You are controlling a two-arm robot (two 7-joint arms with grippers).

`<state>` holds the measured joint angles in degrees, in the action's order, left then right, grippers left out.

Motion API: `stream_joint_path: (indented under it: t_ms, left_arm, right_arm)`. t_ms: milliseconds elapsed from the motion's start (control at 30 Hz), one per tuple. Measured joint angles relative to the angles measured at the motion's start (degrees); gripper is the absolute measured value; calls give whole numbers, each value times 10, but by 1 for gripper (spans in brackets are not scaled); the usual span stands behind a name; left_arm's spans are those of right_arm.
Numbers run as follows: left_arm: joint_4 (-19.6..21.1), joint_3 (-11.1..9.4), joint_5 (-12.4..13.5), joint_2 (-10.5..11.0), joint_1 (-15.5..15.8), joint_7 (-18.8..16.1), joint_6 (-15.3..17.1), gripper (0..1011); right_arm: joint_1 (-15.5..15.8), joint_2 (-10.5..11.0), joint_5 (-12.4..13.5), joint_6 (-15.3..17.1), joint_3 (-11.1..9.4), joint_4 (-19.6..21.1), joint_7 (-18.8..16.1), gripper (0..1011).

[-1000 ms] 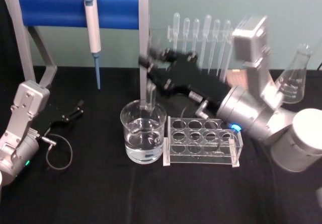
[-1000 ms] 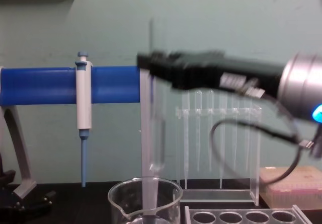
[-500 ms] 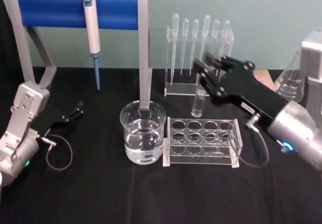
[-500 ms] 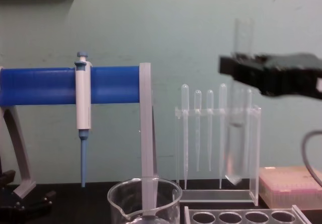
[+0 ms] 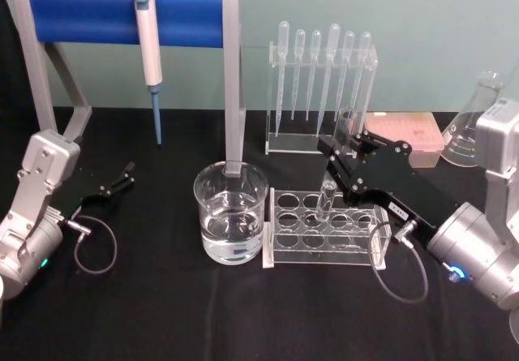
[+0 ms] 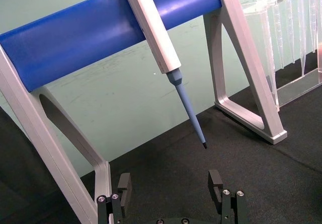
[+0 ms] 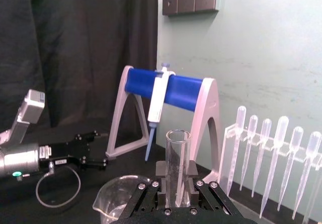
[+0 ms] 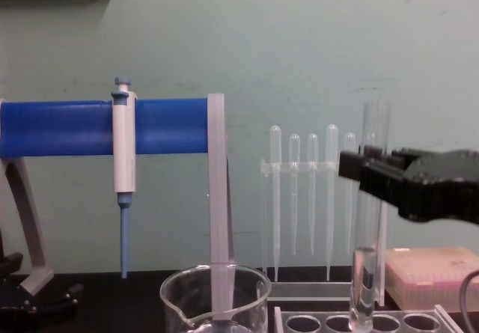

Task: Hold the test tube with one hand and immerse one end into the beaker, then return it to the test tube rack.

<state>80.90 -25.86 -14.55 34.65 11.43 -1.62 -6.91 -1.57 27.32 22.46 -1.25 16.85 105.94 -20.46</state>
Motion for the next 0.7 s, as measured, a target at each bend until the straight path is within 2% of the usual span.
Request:
stream_joint_path:
  t_ms: [700]
  left_arm:
    - [0, 0, 0, 0, 0, 0, 0, 1000]
  right_arm:
    - [-22, -23, -34, -18, 16, -55, -19, 238]
